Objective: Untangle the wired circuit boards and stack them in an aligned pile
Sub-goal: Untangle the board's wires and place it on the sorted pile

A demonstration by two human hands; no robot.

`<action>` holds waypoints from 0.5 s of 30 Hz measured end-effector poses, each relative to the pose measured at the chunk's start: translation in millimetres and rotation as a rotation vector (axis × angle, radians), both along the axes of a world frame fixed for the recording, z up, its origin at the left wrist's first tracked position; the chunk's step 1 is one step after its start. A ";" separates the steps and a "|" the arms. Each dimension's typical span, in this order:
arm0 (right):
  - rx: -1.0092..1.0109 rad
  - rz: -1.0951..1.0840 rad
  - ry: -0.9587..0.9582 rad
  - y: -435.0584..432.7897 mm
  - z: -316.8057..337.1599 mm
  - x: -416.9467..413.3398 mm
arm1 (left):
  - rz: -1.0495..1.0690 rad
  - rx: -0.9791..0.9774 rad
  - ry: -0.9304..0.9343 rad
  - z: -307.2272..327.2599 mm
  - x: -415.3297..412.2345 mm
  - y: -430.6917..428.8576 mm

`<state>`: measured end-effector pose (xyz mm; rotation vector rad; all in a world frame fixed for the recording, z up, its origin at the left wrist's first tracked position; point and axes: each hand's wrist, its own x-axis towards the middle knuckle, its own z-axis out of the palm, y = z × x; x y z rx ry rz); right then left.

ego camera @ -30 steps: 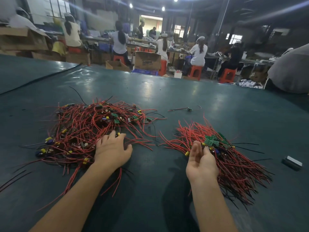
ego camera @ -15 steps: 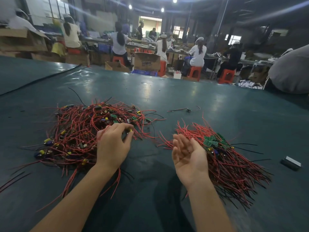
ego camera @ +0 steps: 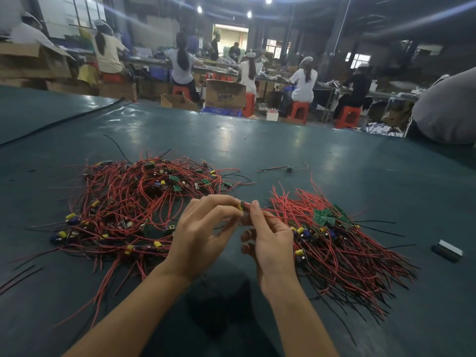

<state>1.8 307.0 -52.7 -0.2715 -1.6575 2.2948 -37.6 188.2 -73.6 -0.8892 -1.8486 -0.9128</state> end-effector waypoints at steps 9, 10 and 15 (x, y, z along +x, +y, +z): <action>-0.045 -0.039 0.081 3.0 0.9 -0.8 | -0.340 0.357 -0.811 6.6 11.1 16.0; -0.051 -0.024 0.087 3.3 1.5 -0.3 | -0.368 0.423 -0.928 7.9 10.1 17.0; -0.010 0.028 0.092 4.7 0.4 1.2 | -0.419 0.509 -1.152 11.0 7.5 14.2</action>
